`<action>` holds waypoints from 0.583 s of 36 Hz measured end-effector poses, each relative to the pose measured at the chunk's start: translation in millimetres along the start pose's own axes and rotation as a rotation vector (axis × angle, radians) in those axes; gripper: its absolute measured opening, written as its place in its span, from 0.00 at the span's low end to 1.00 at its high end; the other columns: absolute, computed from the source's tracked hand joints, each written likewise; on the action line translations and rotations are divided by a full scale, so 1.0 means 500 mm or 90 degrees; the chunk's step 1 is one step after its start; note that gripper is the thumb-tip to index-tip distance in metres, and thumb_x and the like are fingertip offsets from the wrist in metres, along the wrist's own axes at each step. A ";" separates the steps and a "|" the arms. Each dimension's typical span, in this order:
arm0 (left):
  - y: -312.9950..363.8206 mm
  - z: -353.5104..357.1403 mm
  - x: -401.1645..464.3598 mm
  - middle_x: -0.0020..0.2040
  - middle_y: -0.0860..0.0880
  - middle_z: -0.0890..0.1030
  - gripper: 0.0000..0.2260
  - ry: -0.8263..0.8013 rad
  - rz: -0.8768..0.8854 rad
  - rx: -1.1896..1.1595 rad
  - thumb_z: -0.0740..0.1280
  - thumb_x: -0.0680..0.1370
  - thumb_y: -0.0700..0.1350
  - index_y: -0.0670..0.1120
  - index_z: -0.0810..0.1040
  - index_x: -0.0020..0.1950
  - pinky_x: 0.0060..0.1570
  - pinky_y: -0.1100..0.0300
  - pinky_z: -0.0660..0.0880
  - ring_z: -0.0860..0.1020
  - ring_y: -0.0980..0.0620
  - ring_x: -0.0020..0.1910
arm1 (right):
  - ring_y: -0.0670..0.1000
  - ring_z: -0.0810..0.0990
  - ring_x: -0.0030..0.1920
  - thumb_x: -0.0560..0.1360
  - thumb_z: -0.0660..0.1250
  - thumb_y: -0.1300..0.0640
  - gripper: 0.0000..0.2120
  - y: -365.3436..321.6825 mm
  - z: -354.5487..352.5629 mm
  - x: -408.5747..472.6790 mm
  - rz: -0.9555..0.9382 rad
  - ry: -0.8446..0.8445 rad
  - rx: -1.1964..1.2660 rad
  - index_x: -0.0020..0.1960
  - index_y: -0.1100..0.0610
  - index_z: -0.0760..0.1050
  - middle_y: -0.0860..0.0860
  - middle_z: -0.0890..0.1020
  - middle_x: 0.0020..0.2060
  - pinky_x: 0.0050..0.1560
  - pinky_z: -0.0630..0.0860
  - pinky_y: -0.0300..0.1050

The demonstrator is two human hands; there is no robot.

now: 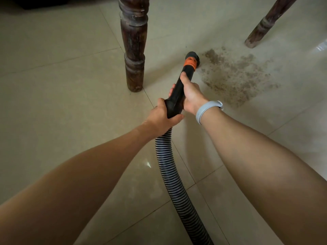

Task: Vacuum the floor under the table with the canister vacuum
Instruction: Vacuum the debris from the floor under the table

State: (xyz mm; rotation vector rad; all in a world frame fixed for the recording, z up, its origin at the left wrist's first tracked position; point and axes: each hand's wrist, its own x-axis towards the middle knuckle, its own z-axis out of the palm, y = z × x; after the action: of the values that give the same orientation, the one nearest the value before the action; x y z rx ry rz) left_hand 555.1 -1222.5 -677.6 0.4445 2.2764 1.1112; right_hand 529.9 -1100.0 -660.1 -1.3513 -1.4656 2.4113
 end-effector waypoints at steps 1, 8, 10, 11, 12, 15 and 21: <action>-0.002 0.000 -0.001 0.46 0.48 0.72 0.20 -0.003 0.000 0.004 0.69 0.76 0.53 0.46 0.60 0.54 0.33 0.63 0.66 0.72 0.53 0.39 | 0.54 0.77 0.33 0.79 0.63 0.49 0.15 0.002 -0.001 -0.001 0.003 -0.001 0.000 0.50 0.62 0.69 0.55 0.76 0.36 0.48 0.79 0.50; 0.002 0.020 -0.011 0.48 0.47 0.72 0.19 -0.040 0.007 0.001 0.68 0.76 0.52 0.46 0.60 0.55 0.34 0.62 0.70 0.73 0.53 0.40 | 0.53 0.76 0.32 0.79 0.62 0.47 0.17 0.010 -0.025 -0.007 -0.003 0.016 0.001 0.51 0.62 0.69 0.54 0.76 0.36 0.42 0.79 0.48; -0.002 0.024 -0.016 0.48 0.47 0.73 0.19 -0.048 0.010 -0.002 0.68 0.76 0.52 0.47 0.60 0.56 0.37 0.61 0.71 0.74 0.51 0.42 | 0.53 0.77 0.32 0.79 0.62 0.47 0.17 0.016 -0.032 -0.010 -0.001 0.023 -0.003 0.50 0.62 0.69 0.54 0.76 0.35 0.43 0.79 0.48; -0.004 0.027 -0.019 0.47 0.47 0.73 0.19 -0.051 0.013 -0.004 0.67 0.77 0.52 0.47 0.60 0.56 0.36 0.62 0.71 0.74 0.52 0.41 | 0.53 0.77 0.31 0.79 0.62 0.47 0.17 0.019 -0.035 -0.012 0.001 0.026 0.000 0.50 0.62 0.69 0.54 0.76 0.35 0.44 0.79 0.48; -0.006 0.028 -0.023 0.46 0.48 0.73 0.19 -0.053 0.017 -0.003 0.67 0.77 0.52 0.46 0.60 0.56 0.35 0.63 0.72 0.74 0.52 0.40 | 0.53 0.77 0.31 0.79 0.62 0.47 0.16 0.022 -0.039 -0.015 0.001 0.026 0.003 0.49 0.62 0.69 0.53 0.76 0.34 0.44 0.79 0.48; -0.010 0.030 -0.033 0.45 0.49 0.72 0.20 -0.062 0.019 -0.007 0.67 0.77 0.53 0.46 0.61 0.58 0.38 0.60 0.76 0.74 0.53 0.40 | 0.53 0.77 0.30 0.79 0.62 0.47 0.16 0.030 -0.045 -0.023 -0.004 0.028 0.003 0.49 0.62 0.69 0.53 0.76 0.32 0.42 0.79 0.47; -0.024 0.032 -0.065 0.45 0.49 0.73 0.19 -0.077 0.016 -0.022 0.67 0.77 0.53 0.46 0.60 0.57 0.34 0.64 0.73 0.74 0.55 0.38 | 0.53 0.76 0.30 0.79 0.62 0.47 0.16 0.053 -0.053 -0.046 0.004 0.022 0.014 0.48 0.61 0.69 0.54 0.75 0.33 0.41 0.78 0.47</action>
State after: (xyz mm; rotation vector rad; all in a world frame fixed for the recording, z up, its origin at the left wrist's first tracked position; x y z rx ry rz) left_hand 589.7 -1236.6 -684.2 0.5139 2.1487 1.1037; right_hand 572.3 -1105.5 -669.2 -1.3876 -1.4238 2.3872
